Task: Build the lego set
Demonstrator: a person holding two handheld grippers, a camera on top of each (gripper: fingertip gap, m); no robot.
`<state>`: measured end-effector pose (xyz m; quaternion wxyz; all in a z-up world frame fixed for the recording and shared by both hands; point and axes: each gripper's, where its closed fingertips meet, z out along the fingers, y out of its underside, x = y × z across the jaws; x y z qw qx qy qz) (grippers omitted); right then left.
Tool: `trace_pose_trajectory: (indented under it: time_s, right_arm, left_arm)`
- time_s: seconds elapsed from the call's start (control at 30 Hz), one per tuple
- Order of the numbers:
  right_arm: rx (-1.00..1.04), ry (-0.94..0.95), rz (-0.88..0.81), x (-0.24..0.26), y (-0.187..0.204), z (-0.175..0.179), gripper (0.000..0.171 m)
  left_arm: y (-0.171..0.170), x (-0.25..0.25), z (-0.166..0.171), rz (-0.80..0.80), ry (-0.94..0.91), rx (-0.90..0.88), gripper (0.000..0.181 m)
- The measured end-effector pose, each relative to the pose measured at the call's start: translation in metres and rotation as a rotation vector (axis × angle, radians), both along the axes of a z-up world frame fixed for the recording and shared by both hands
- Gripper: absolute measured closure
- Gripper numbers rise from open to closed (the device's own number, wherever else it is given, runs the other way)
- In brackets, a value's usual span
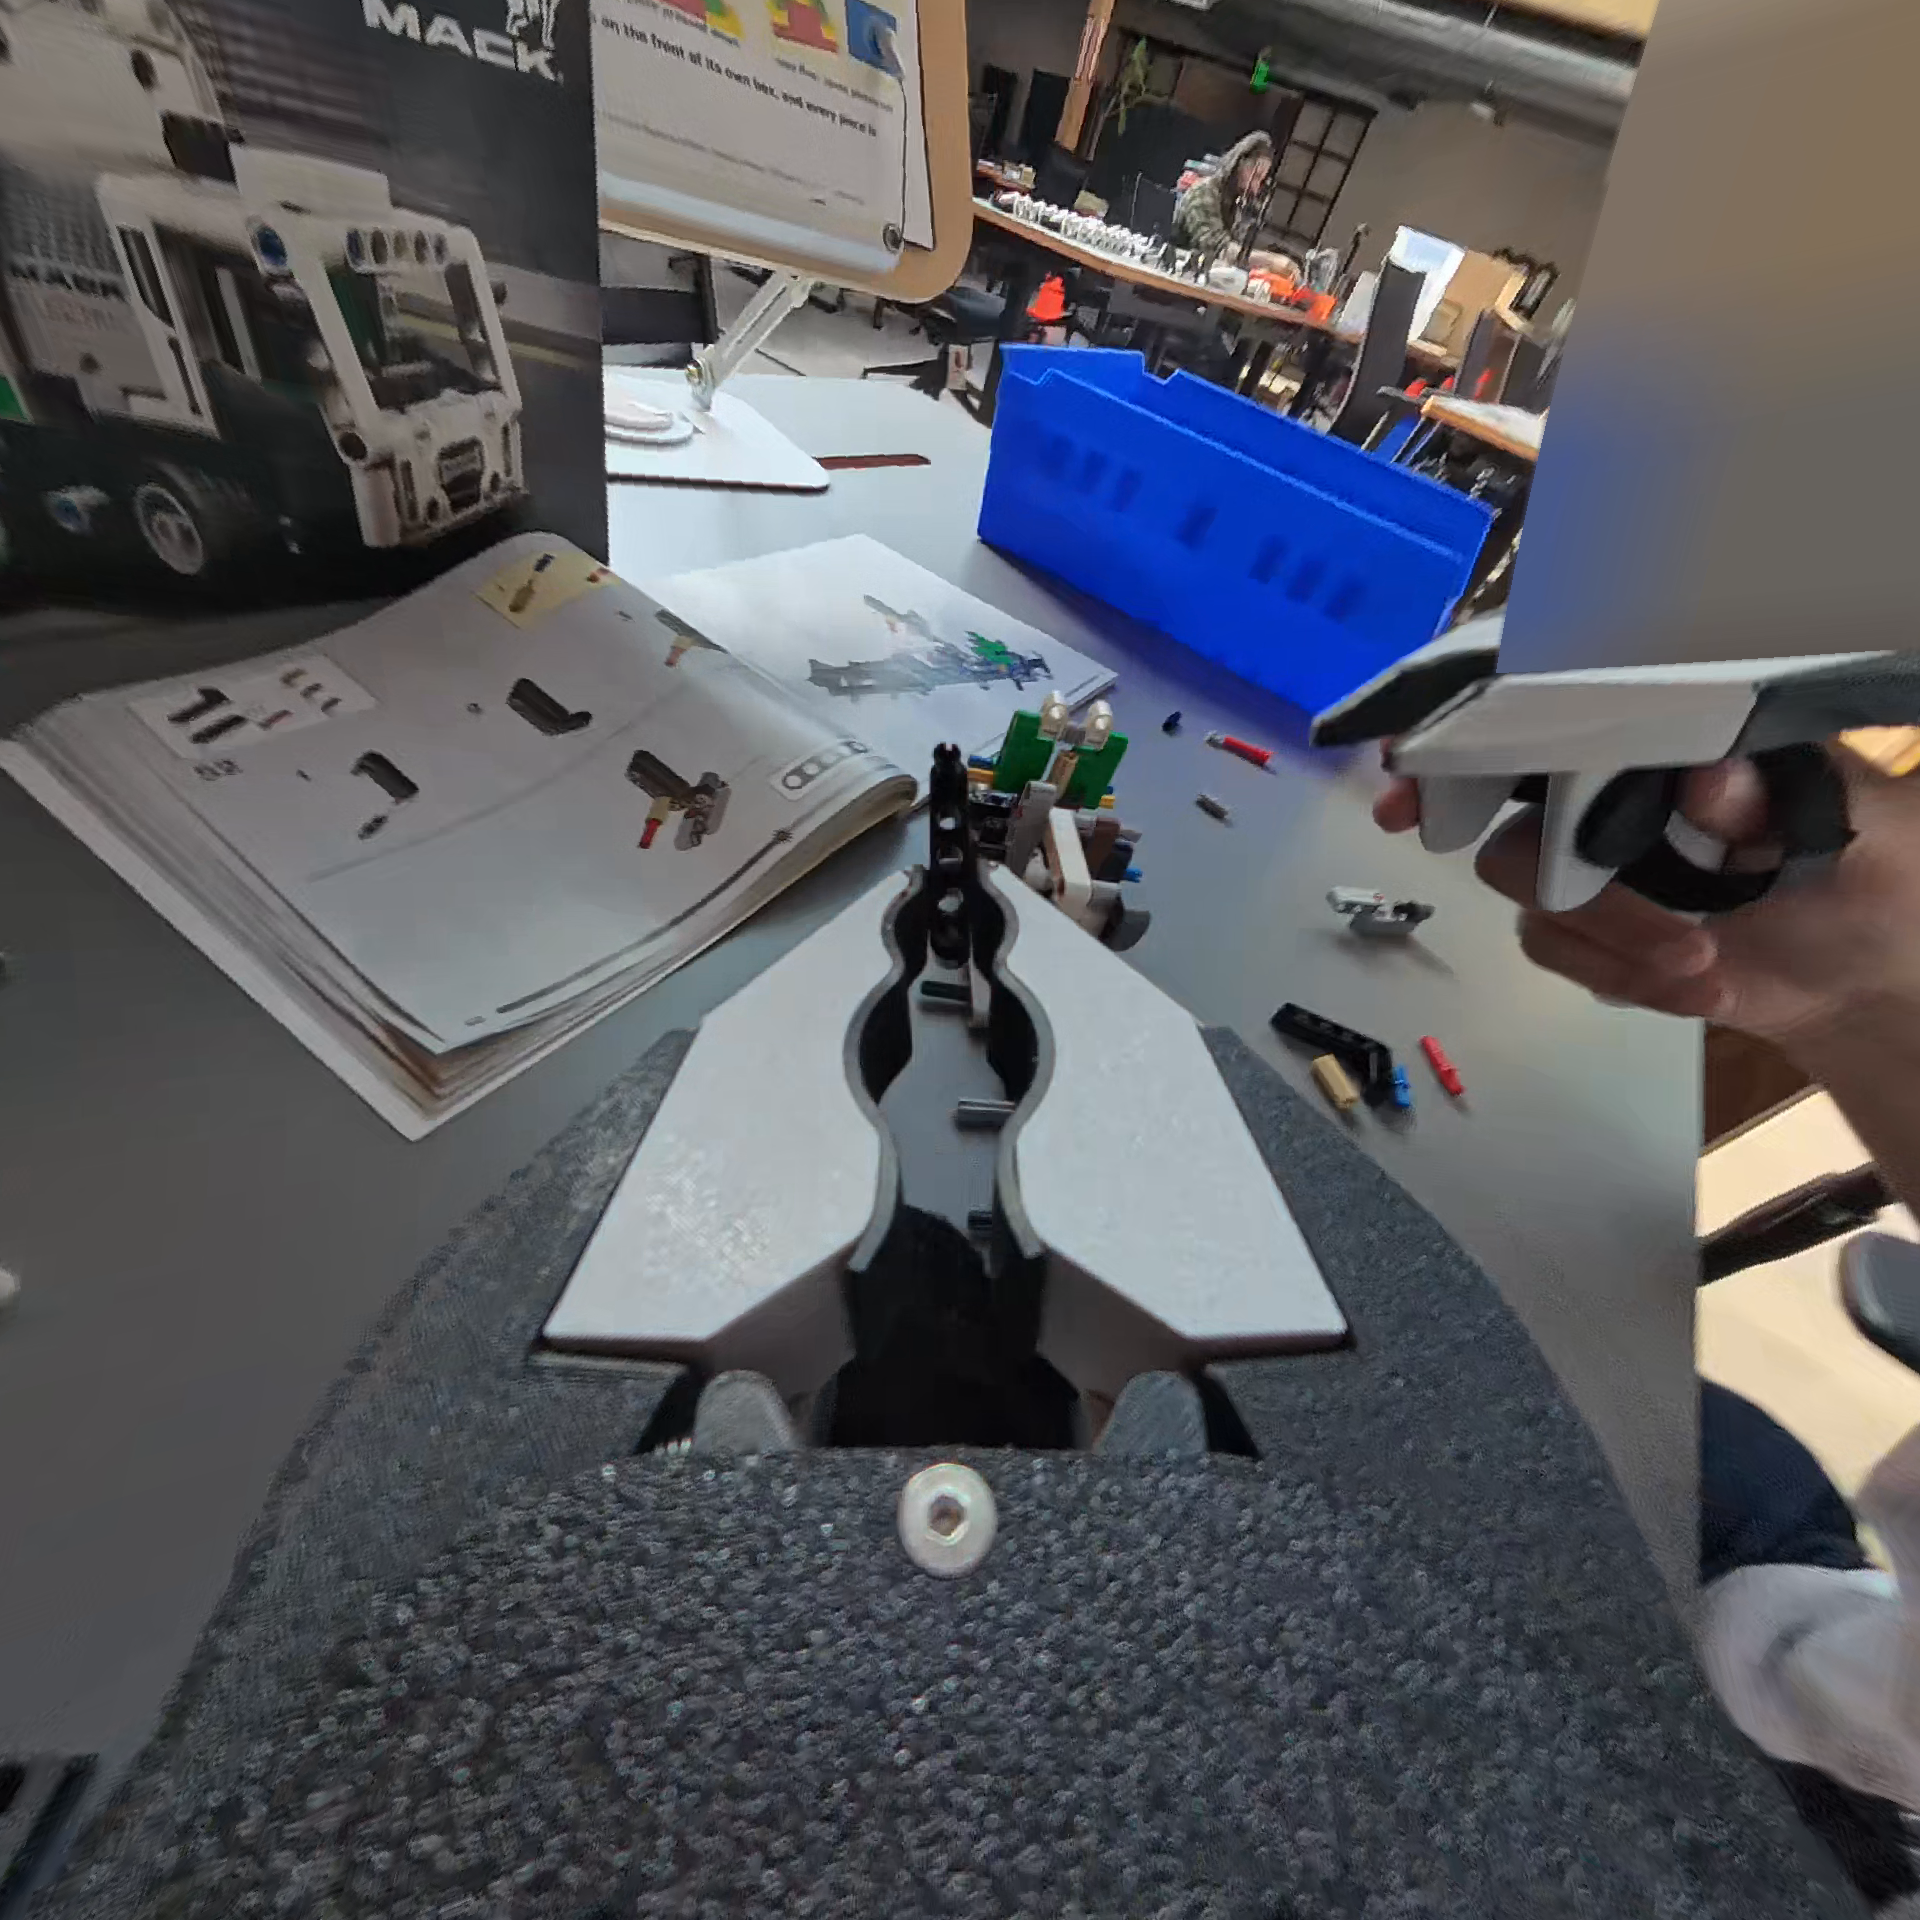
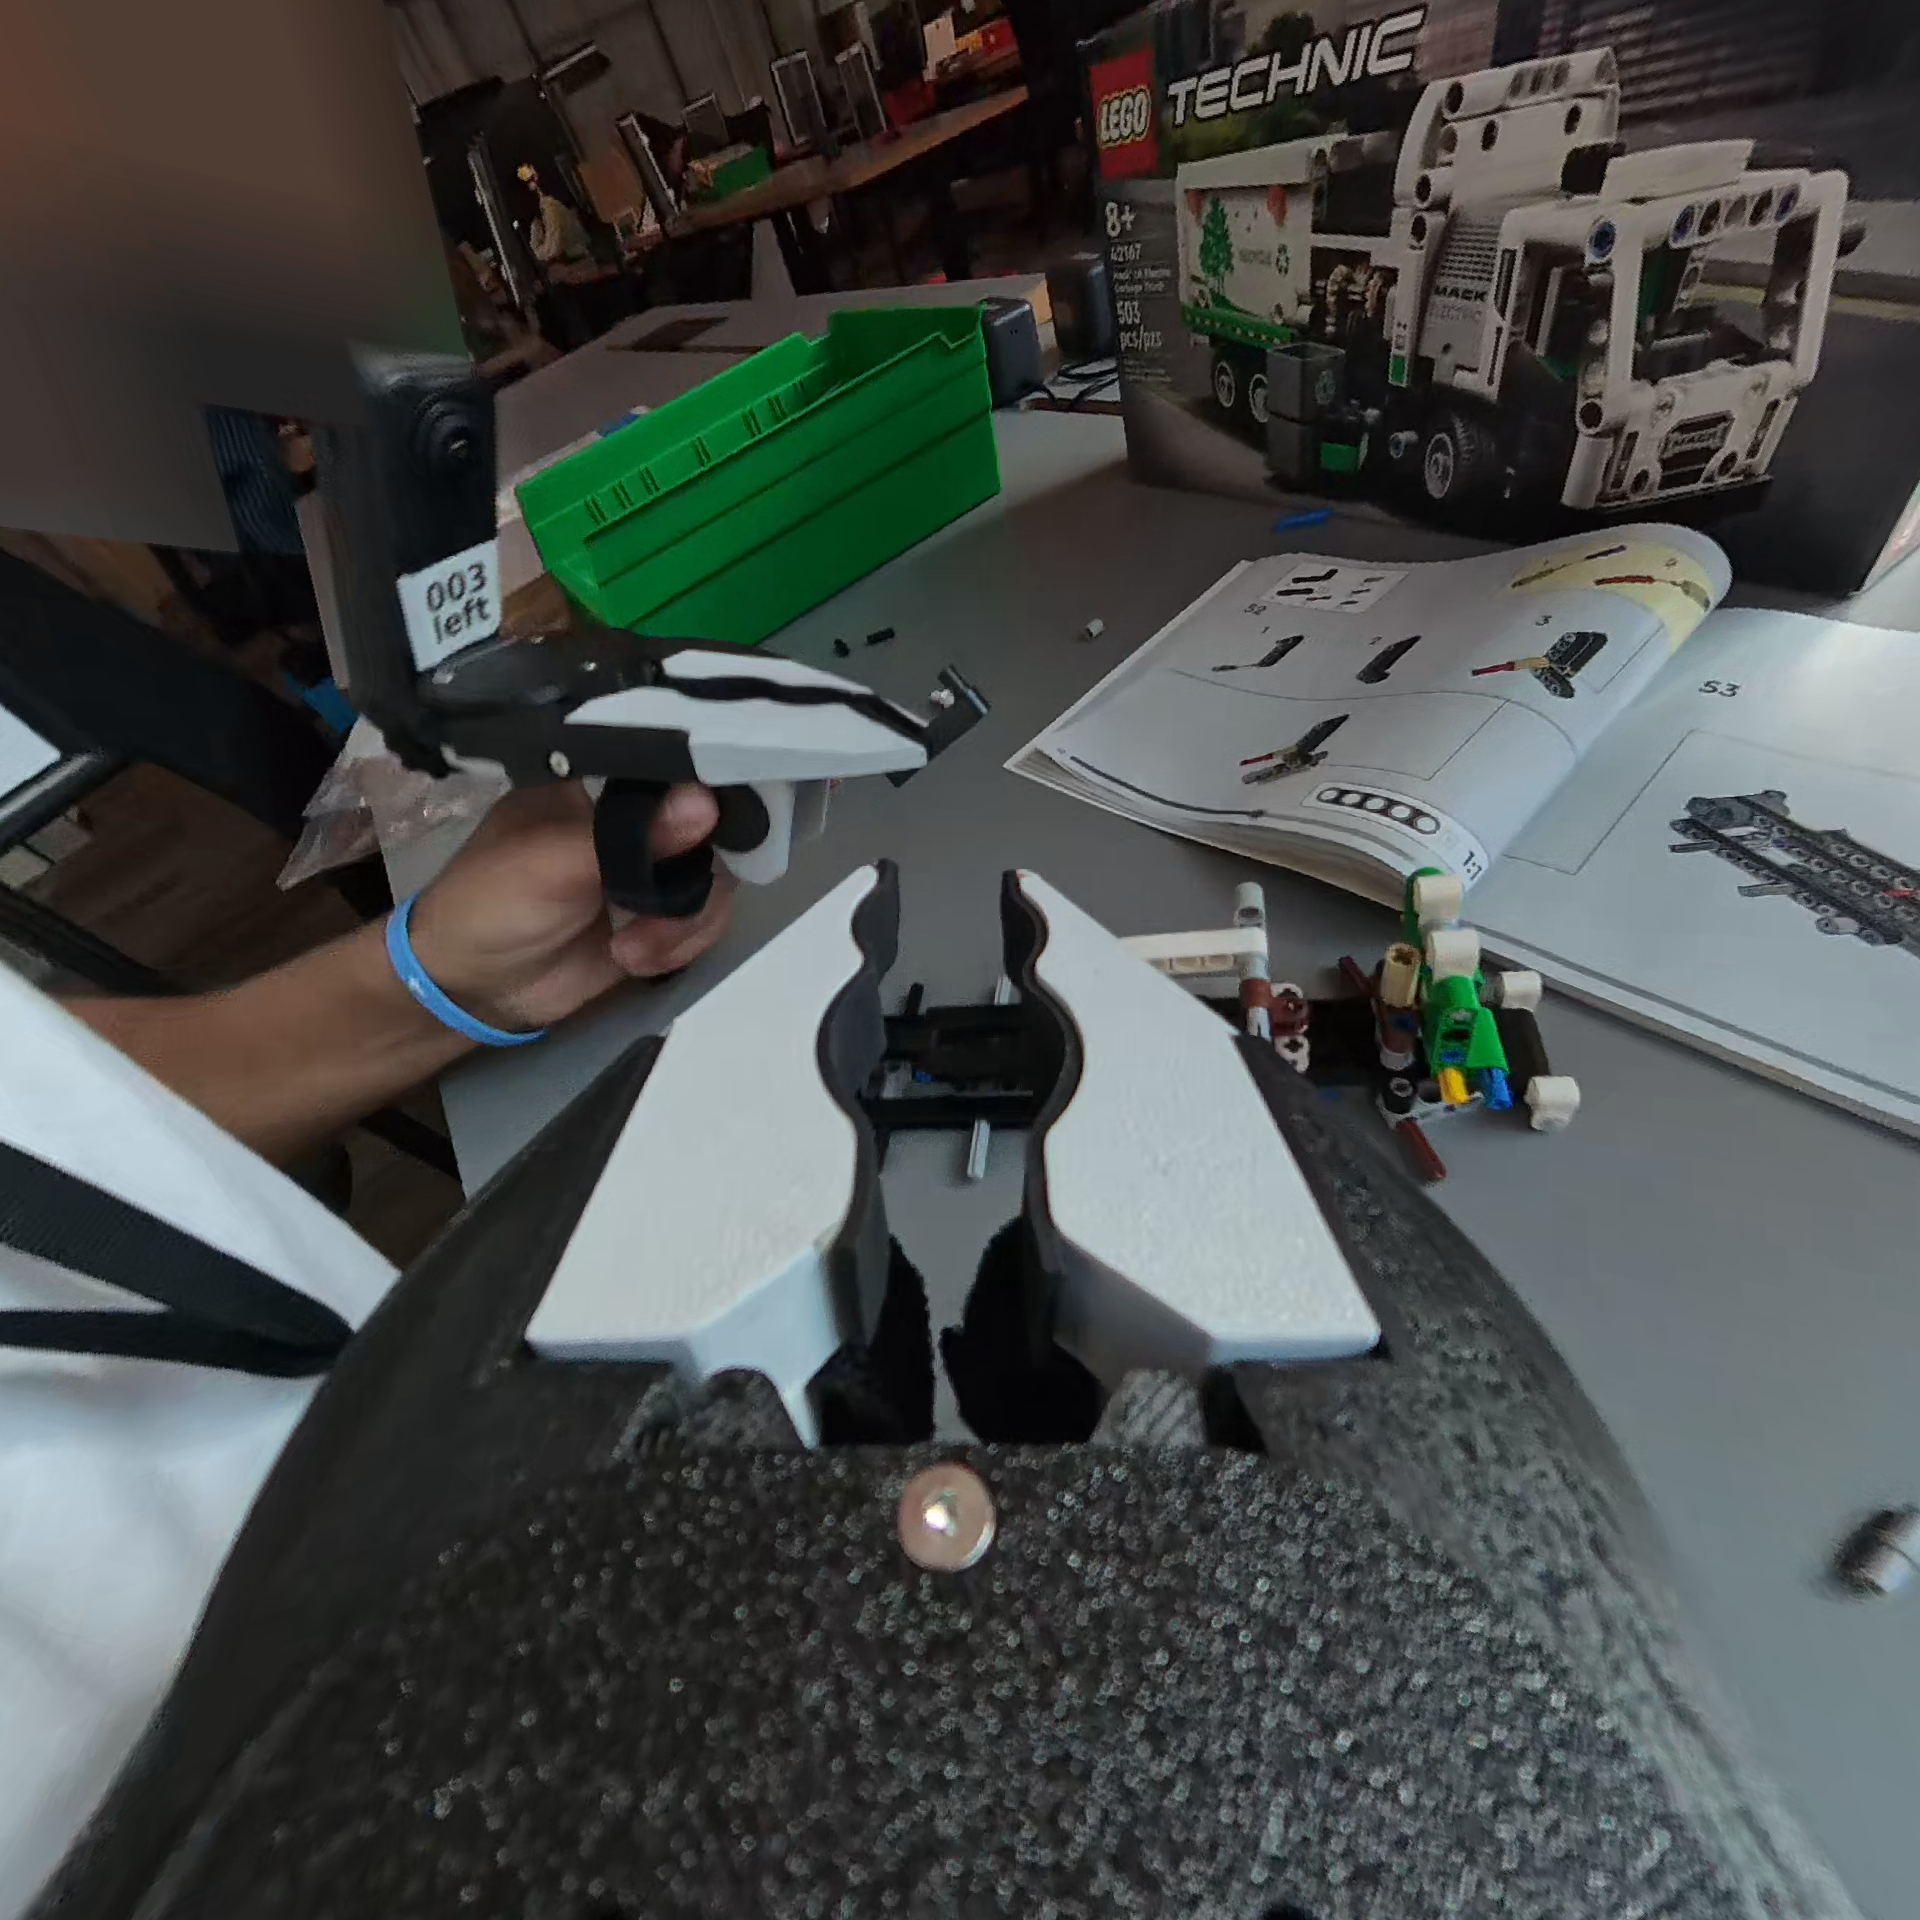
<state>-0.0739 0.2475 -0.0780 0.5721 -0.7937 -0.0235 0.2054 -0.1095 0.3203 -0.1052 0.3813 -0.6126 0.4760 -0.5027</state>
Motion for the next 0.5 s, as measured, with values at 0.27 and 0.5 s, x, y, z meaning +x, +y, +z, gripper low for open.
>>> trace_pose_trajectory:
  time_s: [0.27, 0.5]
  right_arm:
    - [-0.052, 0.431, 0.066, -0.032, 0.032, -0.003, 0.133]
    - [-0.01, 0.362, 0.072, -0.058, 0.024, 0.01, 0.145]
  left_arm:
    - [-0.025, -0.01, 0.028, 0.026, -0.109, 0.341, 0.176]
    - [-0.055, -0.021, 0.036, 0.014, -0.167, 0.373, 0.175]
